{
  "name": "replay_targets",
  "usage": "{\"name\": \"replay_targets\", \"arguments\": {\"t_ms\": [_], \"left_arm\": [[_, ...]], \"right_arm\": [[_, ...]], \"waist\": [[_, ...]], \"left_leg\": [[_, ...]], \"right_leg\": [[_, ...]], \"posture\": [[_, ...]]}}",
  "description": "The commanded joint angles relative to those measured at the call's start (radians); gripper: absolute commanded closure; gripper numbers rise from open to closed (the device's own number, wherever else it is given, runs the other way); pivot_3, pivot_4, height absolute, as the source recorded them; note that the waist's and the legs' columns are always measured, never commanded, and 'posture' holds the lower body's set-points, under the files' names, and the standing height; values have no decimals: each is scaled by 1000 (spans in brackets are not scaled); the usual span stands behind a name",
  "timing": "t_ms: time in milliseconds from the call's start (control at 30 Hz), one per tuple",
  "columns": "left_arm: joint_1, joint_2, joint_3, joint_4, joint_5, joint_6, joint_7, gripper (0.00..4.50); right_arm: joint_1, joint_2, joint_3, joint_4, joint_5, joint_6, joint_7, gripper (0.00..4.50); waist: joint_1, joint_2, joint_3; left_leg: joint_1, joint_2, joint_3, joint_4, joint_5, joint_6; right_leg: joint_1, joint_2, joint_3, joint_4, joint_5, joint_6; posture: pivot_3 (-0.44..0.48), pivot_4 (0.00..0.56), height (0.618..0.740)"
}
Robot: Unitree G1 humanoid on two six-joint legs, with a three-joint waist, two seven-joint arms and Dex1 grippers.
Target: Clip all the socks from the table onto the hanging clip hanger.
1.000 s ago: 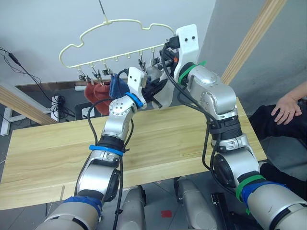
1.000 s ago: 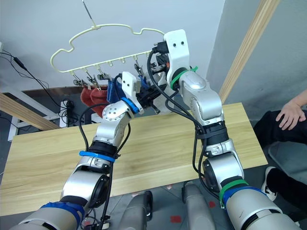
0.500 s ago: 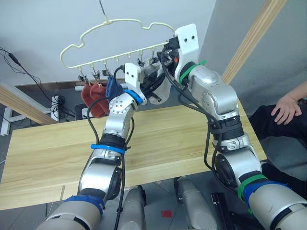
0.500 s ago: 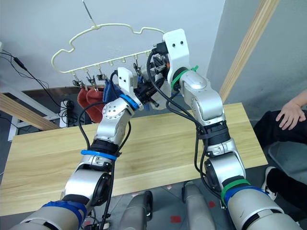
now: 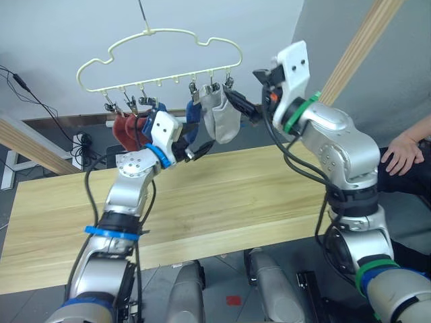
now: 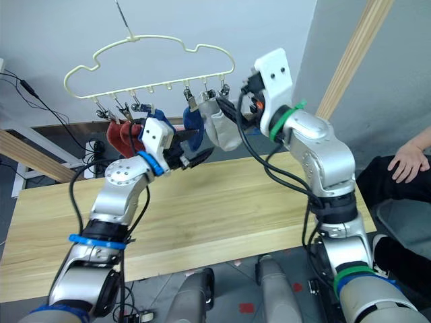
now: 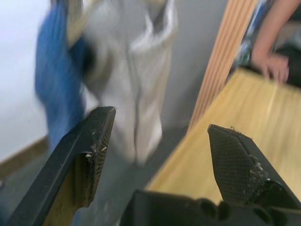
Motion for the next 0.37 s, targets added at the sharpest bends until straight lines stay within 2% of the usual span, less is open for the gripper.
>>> {"name": "replay_targets", "arguments": {"t_ms": [33,133,267,367], "left_arm": [[110,133,80,-219,-23,179,-19,930],[322,279,314,-391,-97,338,-45,930],[469,363,498,-401,-114,385,-48,930],[515,385,556,-373,-127,371,-63,930]], "right_arm": [[38,-112,3,-85,27,-58,146,0],[94,-253,-29,-77,35,-123,281,0],[125,-326,-47,-42,39,-186,352,0],[133,-338,-50,-29,41,-211,375,0]], "waist": [[0,0,0],[-1,0,0],[18,-1,-1],[28,-1,-3]], "left_leg": [[0,0,0,0,0,0],[1,1,0,-1,0,0],[1,1,0,-1,0,0],[2,1,1,0,0,0]], "right_leg": [[0,0,0,0,0,0],[0,1,0,-1,0,0],[0,1,-1,-1,-3,4],[1,1,0,-3,-3,5]], "posture": [[-45,300,740],[4,282,740],[55,257,740],[74,244,740]]}}
